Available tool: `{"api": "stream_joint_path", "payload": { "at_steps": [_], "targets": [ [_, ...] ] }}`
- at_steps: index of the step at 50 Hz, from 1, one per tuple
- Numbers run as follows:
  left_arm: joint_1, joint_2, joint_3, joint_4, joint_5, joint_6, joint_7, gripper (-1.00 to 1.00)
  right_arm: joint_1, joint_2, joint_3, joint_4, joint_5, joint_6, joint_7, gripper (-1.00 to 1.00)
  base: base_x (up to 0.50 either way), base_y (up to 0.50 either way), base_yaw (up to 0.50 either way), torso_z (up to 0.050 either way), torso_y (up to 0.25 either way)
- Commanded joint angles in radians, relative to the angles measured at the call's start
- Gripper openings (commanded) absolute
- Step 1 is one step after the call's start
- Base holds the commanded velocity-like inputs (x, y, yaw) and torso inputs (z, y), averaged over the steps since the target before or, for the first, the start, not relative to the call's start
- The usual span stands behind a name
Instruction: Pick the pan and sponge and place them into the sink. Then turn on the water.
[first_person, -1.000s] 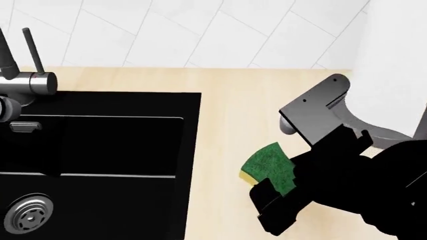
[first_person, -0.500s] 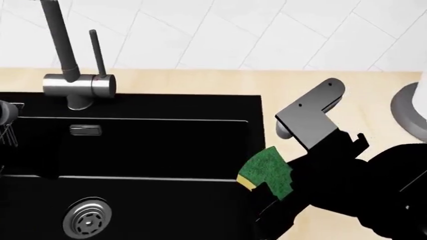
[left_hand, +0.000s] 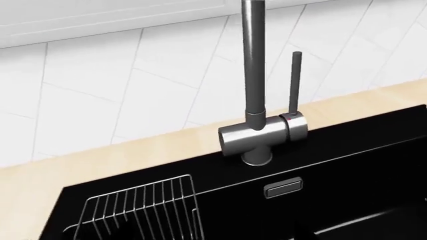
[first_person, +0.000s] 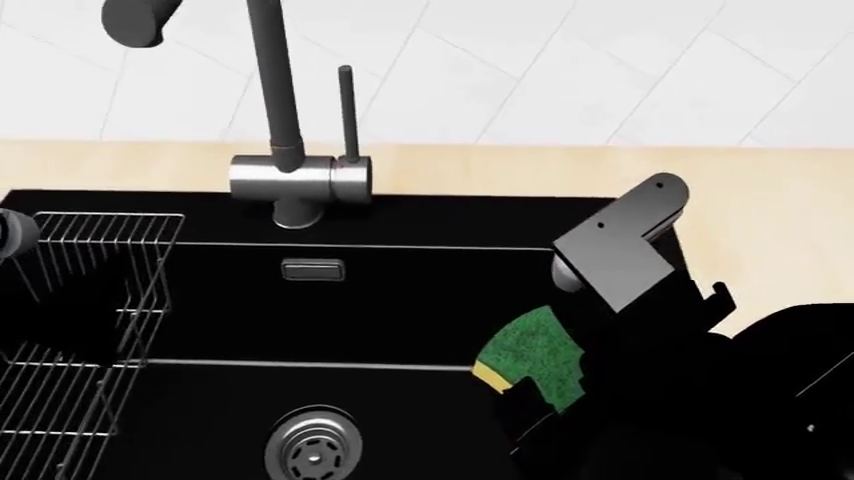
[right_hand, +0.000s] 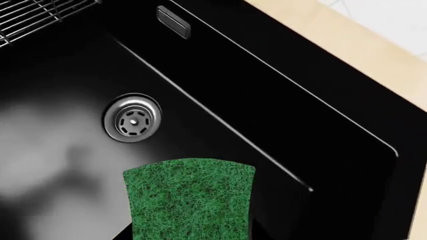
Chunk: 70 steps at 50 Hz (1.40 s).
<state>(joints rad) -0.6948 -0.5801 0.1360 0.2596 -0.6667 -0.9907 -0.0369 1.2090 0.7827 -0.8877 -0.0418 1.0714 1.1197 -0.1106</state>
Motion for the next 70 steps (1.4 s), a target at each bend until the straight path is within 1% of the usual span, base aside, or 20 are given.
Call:
{"api": "stream_joint_path", "payload": {
  "at_steps": [1, 6, 8, 20, 27, 37, 46, 70],
  "targets": [
    [0.006, -0.013, 0.007, 0.0, -0.001, 0.005, 0.01, 1.0, -0.011, -0.007, -0.011, 0.014, -0.015, -0.007, -0.012, -1.0, 0.03, 0.05, 0.0, 0.0, 0.0],
    [-0.001, 0.008, 0.017, 0.005, 0.001, 0.0, -0.008, 1.0, -0.018, -0.011, -0.017, 0.019, -0.037, -0.035, -0.016, -1.0, 0.0, 0.0, 0.0, 0.0, 0.0],
    [0.003, -0.003, 0.01, 0.003, -0.004, 0.004, 0.003, 1.0, -0.023, -0.015, -0.023, 0.024, -0.042, -0.04, -0.02, -1.0, 0.0, 0.0, 0.0, 0.0, 0.0],
    [-0.005, 0.002, 0.013, 0.003, -0.004, 0.003, -0.005, 1.0, -0.036, -0.097, -0.093, 0.127, -0.091, -0.046, -0.064, -1.0, 0.0, 0.0, 0.0, 0.0, 0.0],
    [0.002, -0.003, 0.012, 0.0, -0.005, 0.012, 0.001, 1.0, -0.08, -0.145, -0.128, 0.2, -0.124, -0.079, -0.077, -1.0, 0.0, 0.0, 0.0, 0.0, 0.0],
    [0.001, 0.003, 0.022, 0.0, -0.003, 0.011, -0.006, 1.0, -0.137, -0.186, -0.173, 0.271, -0.163, -0.123, -0.098, -1.0, 0.0, 0.0, 0.0, 0.0, 0.0],
    [0.008, -0.012, 0.01, 0.0, -0.01, 0.016, 0.003, 1.0, -0.182, -0.219, -0.218, 0.325, -0.195, -0.15, -0.119, -1.0, 0.0, 0.0, 0.0, 0.0, 0.0],
    [0.022, -0.018, 0.005, 0.001, -0.017, 0.025, 0.002, 1.0, -0.195, -0.241, -0.259, 0.36, -0.212, -0.143, -0.146, -1.0, 0.0, 0.0, 0.0, 0.0, 0.0]
  ]
}}
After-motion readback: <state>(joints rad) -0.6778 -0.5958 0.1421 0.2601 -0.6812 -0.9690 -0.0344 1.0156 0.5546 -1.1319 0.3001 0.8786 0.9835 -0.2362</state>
